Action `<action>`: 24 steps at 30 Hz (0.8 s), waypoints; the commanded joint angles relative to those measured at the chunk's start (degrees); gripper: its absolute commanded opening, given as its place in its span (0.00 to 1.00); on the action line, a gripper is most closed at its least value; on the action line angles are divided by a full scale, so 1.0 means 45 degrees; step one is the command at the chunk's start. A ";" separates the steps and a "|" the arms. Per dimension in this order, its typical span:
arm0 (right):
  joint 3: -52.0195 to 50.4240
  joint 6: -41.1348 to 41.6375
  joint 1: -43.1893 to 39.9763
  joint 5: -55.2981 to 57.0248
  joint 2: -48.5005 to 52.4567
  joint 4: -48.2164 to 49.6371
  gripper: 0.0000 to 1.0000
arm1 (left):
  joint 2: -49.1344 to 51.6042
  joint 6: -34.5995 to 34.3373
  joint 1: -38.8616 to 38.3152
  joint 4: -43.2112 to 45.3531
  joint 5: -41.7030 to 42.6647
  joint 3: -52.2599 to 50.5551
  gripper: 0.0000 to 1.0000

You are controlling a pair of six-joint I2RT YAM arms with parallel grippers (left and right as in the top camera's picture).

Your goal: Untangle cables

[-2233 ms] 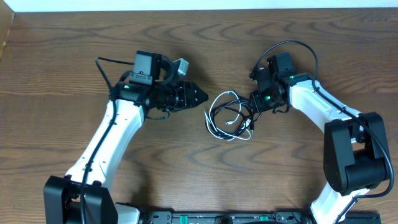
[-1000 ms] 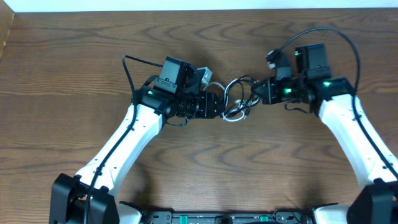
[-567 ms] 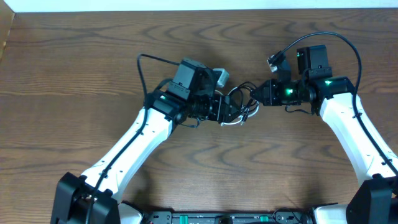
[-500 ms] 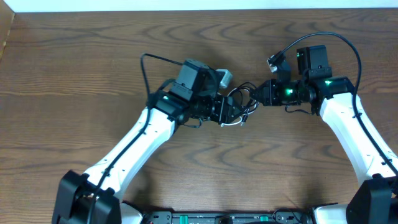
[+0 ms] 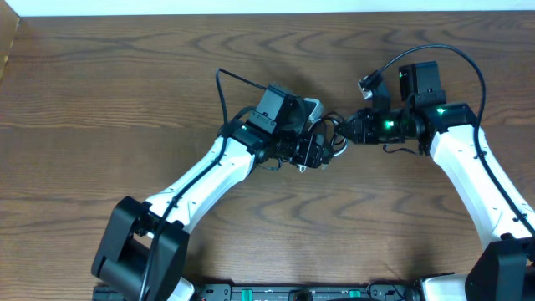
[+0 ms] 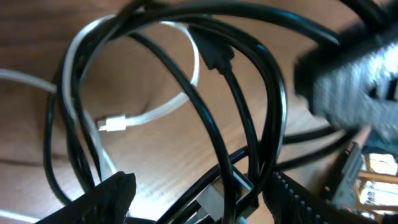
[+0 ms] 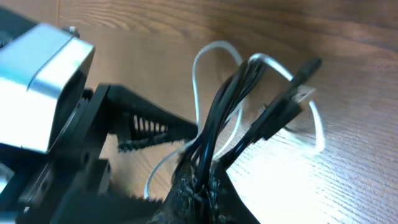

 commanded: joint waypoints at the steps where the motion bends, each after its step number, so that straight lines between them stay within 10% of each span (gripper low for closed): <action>1: 0.0039 -0.0369 -0.0029 -0.0554 0.0010 -0.0102 0.01 | 0.0257 0.0253 -0.0015 0.0364 -0.0680 0.0248 0.70; 18: 0.0039 -0.0364 -0.0199 -0.0476 0.0010 -0.0189 0.01 | 0.0413 0.0253 -0.0010 0.0685 0.0996 0.0248 0.10; 24: 0.0039 0.1394 -0.0908 0.3283 0.0010 -0.1341 0.01 | 0.0413 0.0243 0.0631 0.0525 0.0962 0.0248 0.07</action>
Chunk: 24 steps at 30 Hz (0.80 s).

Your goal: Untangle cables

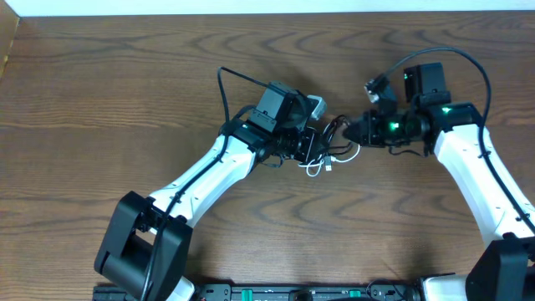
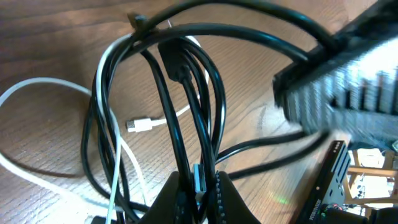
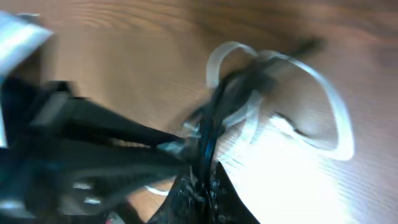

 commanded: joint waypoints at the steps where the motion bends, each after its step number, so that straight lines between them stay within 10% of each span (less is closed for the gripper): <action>1: 0.0039 0.1438 -0.0520 0.3201 0.0010 -0.0617 0.01 | 0.0189 0.0112 0.0612 -0.0185 0.0136 0.0243 0.08; 24: -0.2749 0.3900 -0.0729 1.0001 0.0034 -0.0223 0.02 | -0.4085 0.0024 0.1914 -0.0680 0.0452 0.0248 0.07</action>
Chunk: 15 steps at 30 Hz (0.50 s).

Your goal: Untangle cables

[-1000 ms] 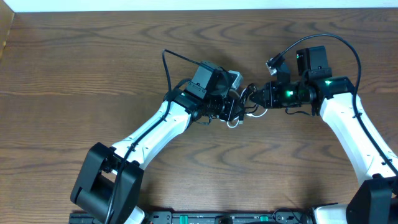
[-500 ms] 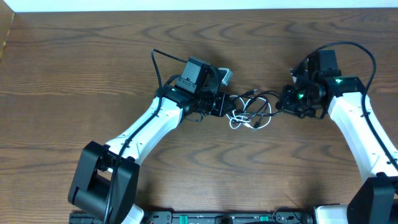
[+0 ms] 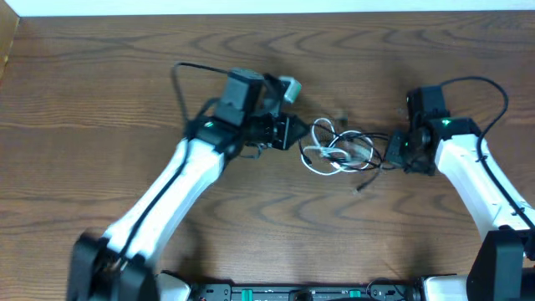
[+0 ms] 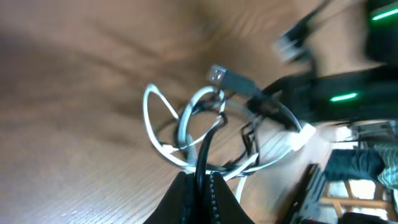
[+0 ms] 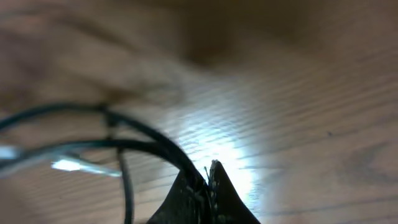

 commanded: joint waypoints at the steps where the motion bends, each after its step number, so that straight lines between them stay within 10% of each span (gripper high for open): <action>1: -0.0772 0.0641 -0.0199 0.1622 0.0034 0.0398 0.02 | -0.1909 0.0078 0.0325 0.0010 -0.0160 0.0243 0.07; 15: -0.0884 -0.1991 -0.0209 -0.1729 0.0024 0.1064 0.38 | -0.3249 0.0092 0.0437 -0.0850 -0.0262 0.0238 0.08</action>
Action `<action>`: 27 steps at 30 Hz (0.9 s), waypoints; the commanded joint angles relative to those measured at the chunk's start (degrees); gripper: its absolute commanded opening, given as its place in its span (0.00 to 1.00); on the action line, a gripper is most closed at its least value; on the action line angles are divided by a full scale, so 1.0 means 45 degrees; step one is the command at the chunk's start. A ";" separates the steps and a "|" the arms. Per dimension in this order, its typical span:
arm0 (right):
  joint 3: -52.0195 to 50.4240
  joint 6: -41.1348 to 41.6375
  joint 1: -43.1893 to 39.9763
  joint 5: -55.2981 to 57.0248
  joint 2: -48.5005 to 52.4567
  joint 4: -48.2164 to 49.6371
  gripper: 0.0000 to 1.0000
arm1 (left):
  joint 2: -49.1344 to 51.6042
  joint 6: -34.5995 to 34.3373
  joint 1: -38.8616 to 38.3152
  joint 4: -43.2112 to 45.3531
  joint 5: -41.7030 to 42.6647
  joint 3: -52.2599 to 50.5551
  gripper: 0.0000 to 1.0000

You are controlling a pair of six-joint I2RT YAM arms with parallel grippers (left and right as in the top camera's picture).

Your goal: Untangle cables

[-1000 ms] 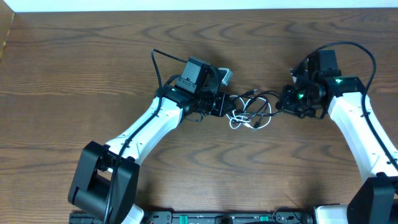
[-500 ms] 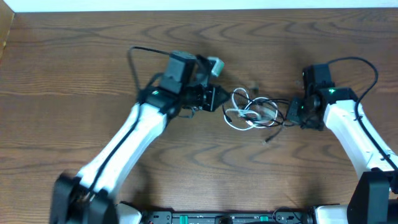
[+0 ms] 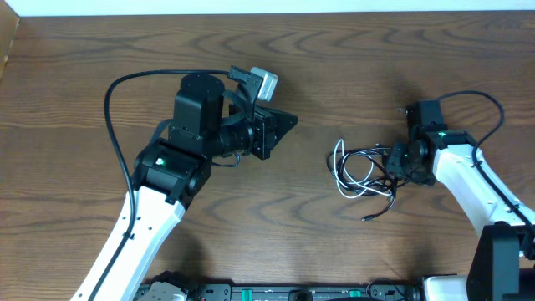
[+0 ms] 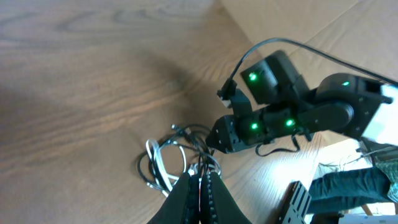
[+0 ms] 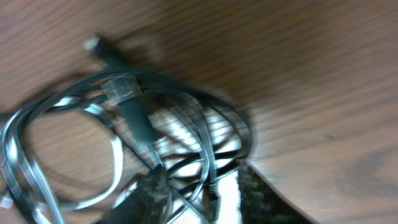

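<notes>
A tangle of black and white cables [image 3: 359,173] lies on the wooden table, right of centre. My right gripper [image 3: 393,164] is at its right side, open. In the right wrist view the fingers [image 5: 152,190] straddle black cable strands [image 5: 205,146] of the bundle, with the gripper [image 5: 205,190] down on them. My left gripper [image 3: 282,125] hangs raised to the left of the tangle, shut on nothing. The left wrist view looks down on the cables [image 4: 177,155] from a distance, past the gripper [image 4: 200,186].
The right arm's own black lead [image 3: 468,100] loops over its wrist, and the left arm's lead [image 3: 125,92] arcs to the left. A bare wooden table [image 3: 276,217] surrounds the tangle. A light box edge [image 4: 298,25] shows far right in the left wrist view.
My left gripper no longer holds the black cable and now sits high and away from the tangle. The tangle lies further right and lower. My right gripper has opened over it.
Both grippers met over the tangle at table centre, the left open, the right shut on black cables. Then both were shut on black strands. Then they stood apart with the tangle stretched between. Now the left is free and the right open.
</notes>
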 commanded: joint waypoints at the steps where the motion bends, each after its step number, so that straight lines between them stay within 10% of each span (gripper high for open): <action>1: 0.0500 -0.1870 -0.0053 -0.2098 -0.0005 -0.0092 0.42 | 0.0321 0.0092 0.0044 -0.0233 -0.0160 0.0219 0.07; 5: 0.1768 -0.3580 -0.0053 -0.4172 -0.0121 -0.1073 0.70 | 0.0971 0.0092 0.0039 -0.0583 -0.0155 0.0219 0.08; 10: 0.3002 -0.6382 0.0180 -0.5999 -0.0136 -0.2623 0.70 | 0.1904 0.0092 0.0049 -0.0777 -0.0165 0.0219 0.36; 27: -0.0267 -0.8344 0.2225 -0.3638 0.0719 -0.0597 0.27 | 0.2453 -0.0826 0.2254 -0.1316 0.0374 0.0219 0.54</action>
